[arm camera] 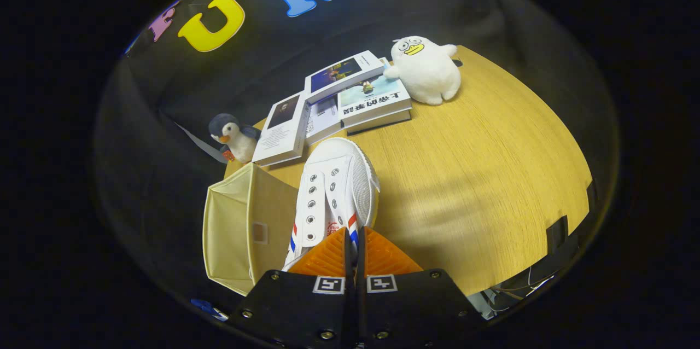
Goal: Open the storage box then place both shoes into the box .Put the left shoe in first, then the right shoe, with the right side of both shoes facing outward in a uniform manner.
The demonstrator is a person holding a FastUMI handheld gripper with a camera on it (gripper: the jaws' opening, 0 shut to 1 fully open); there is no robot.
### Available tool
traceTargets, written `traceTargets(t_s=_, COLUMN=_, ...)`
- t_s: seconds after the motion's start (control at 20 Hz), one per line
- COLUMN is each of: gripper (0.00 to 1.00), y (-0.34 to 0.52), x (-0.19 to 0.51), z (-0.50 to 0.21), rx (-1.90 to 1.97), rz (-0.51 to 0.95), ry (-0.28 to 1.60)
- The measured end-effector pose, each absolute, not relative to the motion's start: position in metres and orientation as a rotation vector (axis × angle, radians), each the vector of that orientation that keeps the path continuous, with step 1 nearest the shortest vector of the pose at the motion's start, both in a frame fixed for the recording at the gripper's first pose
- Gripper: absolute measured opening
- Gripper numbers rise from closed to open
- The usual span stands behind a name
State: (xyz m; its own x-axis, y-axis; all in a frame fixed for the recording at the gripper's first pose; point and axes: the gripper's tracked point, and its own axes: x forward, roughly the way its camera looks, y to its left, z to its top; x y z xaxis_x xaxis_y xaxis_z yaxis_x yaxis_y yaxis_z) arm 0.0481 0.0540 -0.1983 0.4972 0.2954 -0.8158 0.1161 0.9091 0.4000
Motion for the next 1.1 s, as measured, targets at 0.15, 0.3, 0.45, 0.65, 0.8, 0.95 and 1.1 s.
traceTargets(t_s=0.15, gripper=0.01, y=0.081, x=0.053, z=-0.182, rx=0.430, rz=0.161, ry=1.039)
traceTargets(t_s=0.3, gripper=0.00, y=0.109, x=0.056, z=-0.172, rx=0.434, rz=0.200, ry=1.032)
traceTargets(t_s=0.45, gripper=0.00, y=0.134, x=0.057, z=-0.168, rx=0.427, rz=0.228, ry=1.035)
traceTargets(t_s=0.65, gripper=0.01, y=0.166, x=0.056, z=-0.164, rx=0.423, rz=0.258, ry=1.037)
traceTargets(t_s=0.8, gripper=0.01, y=0.188, x=0.055, z=-0.161, rx=0.430, rz=0.282, ry=1.033)
traceTargets(t_s=0.95, gripper=0.00, y=0.206, x=0.053, z=-0.164, rx=0.416, rz=0.286, ry=1.036)
traceTargets(t_s=1.1, gripper=0.00, y=0.224, x=0.051, z=-0.172, rx=0.396, rz=0.290, ry=1.039)
